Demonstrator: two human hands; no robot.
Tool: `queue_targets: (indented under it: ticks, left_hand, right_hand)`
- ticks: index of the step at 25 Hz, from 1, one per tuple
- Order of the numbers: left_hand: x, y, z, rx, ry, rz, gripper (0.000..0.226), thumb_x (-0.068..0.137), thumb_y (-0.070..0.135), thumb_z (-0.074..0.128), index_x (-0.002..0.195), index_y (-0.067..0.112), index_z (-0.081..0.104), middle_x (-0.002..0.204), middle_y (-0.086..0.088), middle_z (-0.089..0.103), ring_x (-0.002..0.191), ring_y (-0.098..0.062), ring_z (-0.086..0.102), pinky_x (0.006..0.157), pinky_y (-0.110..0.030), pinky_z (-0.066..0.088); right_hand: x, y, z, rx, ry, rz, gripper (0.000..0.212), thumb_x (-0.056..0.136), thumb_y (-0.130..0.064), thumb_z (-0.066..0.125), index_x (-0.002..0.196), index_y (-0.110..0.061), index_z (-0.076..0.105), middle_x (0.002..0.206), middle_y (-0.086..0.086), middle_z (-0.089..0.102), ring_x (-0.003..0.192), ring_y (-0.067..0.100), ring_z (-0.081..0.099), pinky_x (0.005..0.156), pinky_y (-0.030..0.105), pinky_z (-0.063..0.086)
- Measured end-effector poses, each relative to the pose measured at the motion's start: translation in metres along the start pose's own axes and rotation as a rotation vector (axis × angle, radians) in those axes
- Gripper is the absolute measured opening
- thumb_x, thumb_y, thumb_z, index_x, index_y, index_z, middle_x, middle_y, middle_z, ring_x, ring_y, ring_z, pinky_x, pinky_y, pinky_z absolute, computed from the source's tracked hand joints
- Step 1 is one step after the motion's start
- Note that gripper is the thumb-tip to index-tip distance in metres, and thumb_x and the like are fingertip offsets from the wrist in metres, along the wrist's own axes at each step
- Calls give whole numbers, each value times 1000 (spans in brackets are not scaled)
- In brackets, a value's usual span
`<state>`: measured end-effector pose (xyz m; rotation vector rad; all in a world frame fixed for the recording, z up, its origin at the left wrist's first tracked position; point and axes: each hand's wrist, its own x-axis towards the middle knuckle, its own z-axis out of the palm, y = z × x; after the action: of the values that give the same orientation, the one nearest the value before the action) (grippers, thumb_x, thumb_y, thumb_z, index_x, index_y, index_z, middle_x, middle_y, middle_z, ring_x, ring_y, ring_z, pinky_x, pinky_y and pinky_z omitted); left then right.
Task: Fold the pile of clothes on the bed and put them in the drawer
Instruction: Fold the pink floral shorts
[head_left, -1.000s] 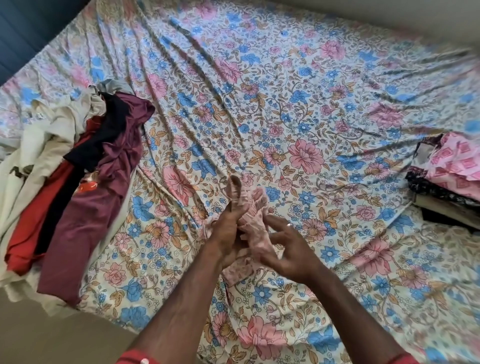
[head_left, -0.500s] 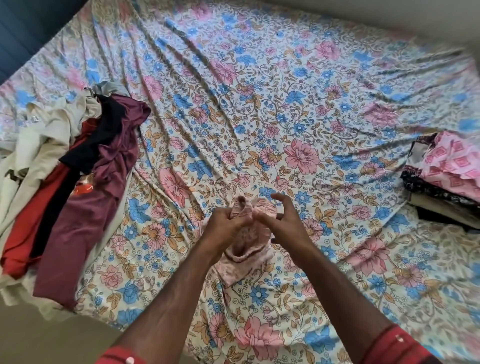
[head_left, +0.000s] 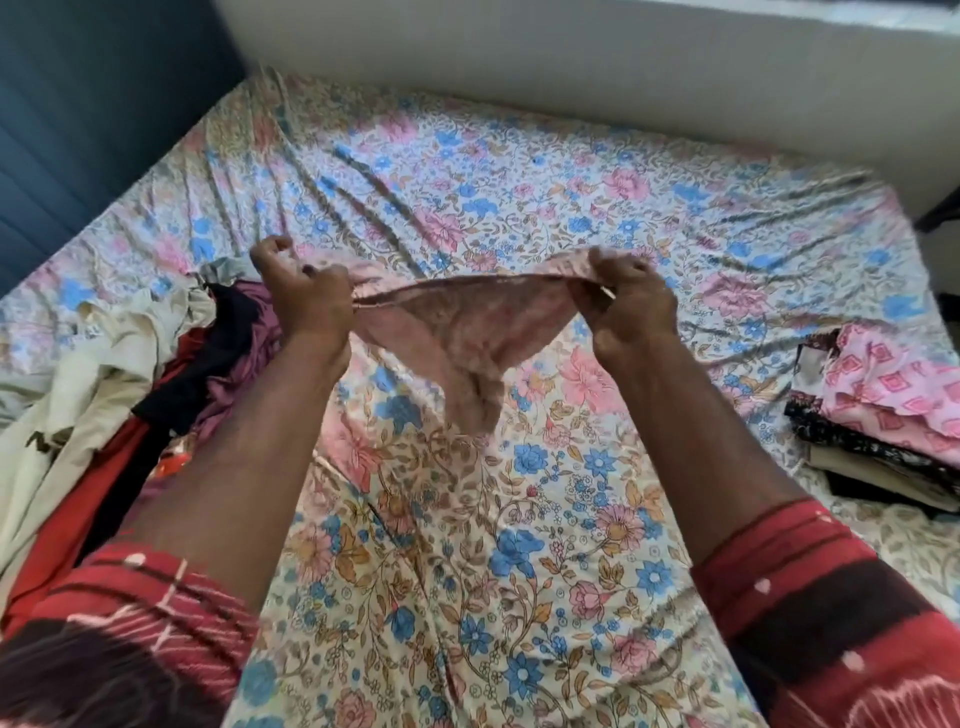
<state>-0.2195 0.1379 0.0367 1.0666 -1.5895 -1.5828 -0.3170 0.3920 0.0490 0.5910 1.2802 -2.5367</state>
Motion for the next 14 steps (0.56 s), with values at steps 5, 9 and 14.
queue_targets:
  ticks: [5,9,14]
  left_hand:
    - [-42,-21,-21,71,-20,66,77,80,-8,50,146,26,33,152,-11,38,135,-33,48,107,-48,49]
    - [-104,-121,-50,196,-110,-119,74,82,-21,42,127,38,39,156,-9,31,118,-34,58,56,-24,49]
    - [-178,-243,-103,404,-203,-530,76,89,-23,43,142,29,28,153,-5,28,106,-17,48,74,-29,46]
  right_hand:
    - [-35,6,-52,-270,102,-183,26,86,6,74,98,-16,66,117,17,65,94,31,74,69,39,63]
    - [-37,72,-152,-485,300,-18,26,88,4,74,105,-14,65,110,12,65,87,29,71,66,39,62]
    - [-51,159,-286,-674,474,326,38,82,3,81,103,-18,58,111,19,67,89,36,71,69,53,63]
